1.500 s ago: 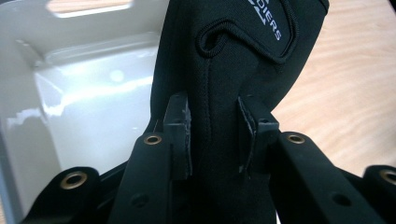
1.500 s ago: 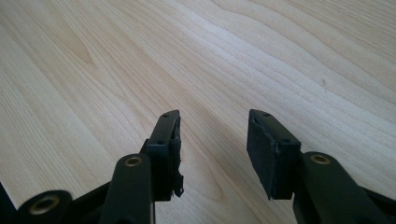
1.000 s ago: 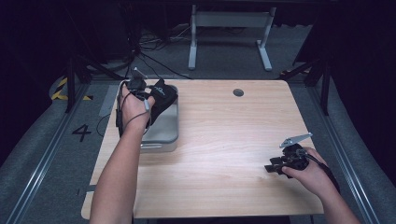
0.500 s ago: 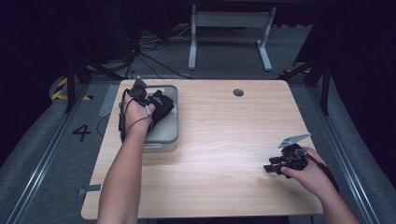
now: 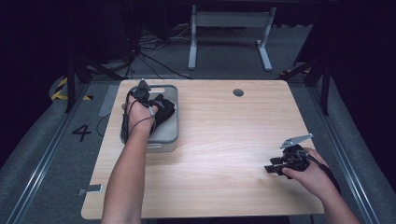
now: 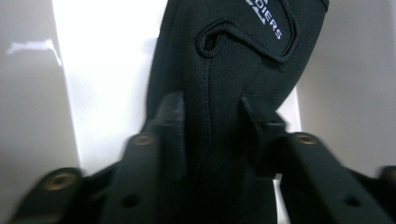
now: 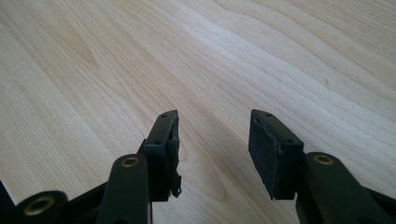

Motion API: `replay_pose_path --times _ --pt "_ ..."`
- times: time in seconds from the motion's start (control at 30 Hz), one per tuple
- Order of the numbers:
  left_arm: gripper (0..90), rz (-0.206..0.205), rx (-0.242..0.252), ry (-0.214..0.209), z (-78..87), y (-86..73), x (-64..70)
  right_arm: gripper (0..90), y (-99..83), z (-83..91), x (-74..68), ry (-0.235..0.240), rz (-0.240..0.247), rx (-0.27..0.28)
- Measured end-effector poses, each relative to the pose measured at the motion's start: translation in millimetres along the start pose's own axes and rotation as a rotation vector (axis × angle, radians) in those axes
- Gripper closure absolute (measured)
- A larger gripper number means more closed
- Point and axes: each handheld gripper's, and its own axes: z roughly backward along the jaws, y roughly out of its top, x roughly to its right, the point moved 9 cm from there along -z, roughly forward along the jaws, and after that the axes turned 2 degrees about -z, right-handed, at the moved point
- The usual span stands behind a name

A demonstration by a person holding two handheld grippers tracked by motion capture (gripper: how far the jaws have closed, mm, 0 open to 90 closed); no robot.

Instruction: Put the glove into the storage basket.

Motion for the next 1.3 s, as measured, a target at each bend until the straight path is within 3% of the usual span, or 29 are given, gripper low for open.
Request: replay_pose_path --times 0.1,0.2,0.3,0.53,0.87,1.0,1.07,1.1,1.13,1.2,1.27,1.3 --pt "44.7 -0.024 0.035 0.029 4.6 1.9 -1.7 53.8 1.1 1.1 -0.1 0.002 0.003 0.006" --pt "41.3 -0.04 0.051 0.028 8.2 1.5 -0.1 53.5 3.0 1.8 0.8 -0.002 0.008 0.008" --pt "40.7 -0.059 0.089 0.014 20.0 0.5 5.5 53.1 5.9 1.2 1.2 -0.002 0.012 0.014" --pt "42.1 -0.121 0.12 -0.021 43.5 -8.2 19.8 52.6 14.0 -0.4 5.6 -0.001 0.021 0.019" --pt "44.9 -0.202 0.185 -0.072 82.9 -33.1 42.9 52.2 40.3 -0.1 11.6 0.007 0.04 0.048" --pt "45.3 -0.273 0.215 -0.106 97.0 -45.2 58.5 52.0 44.0 0.8 15.9 0.01 0.038 0.057" --pt "45.3 -0.287 0.219 -0.11 99.1 -48.2 61.8 51.8 43.5 0.6 16.7 0.008 0.036 0.056" --pt "45.2 -0.318 0.228 -0.127 102.8 -54.5 69.8 51.6 43.3 0.3 16.8 0.008 0.033 0.058" --pt "45.2 -0.318 0.228 -0.127 102.8 -54.5 69.8 51.6 43.3 0.3 16.8 0.008 0.033 0.058" --pt "45.2 -0.372 0.234 -0.155 107.5 -64.8 83.2 51.6 41.5 -0.2 17.1 0.008 0.029 0.054" --pt "45.0 -0.387 0.239 -0.163 108.6 -68.1 88.1 51.6 41.0 -0.8 17.4 0.007 0.031 0.055" --pt "45.0 -0.419 0.243 -0.176 110.7 -74.6 95.8 51.3 40.1 -1.0 17.6 0.008 0.029 0.053"
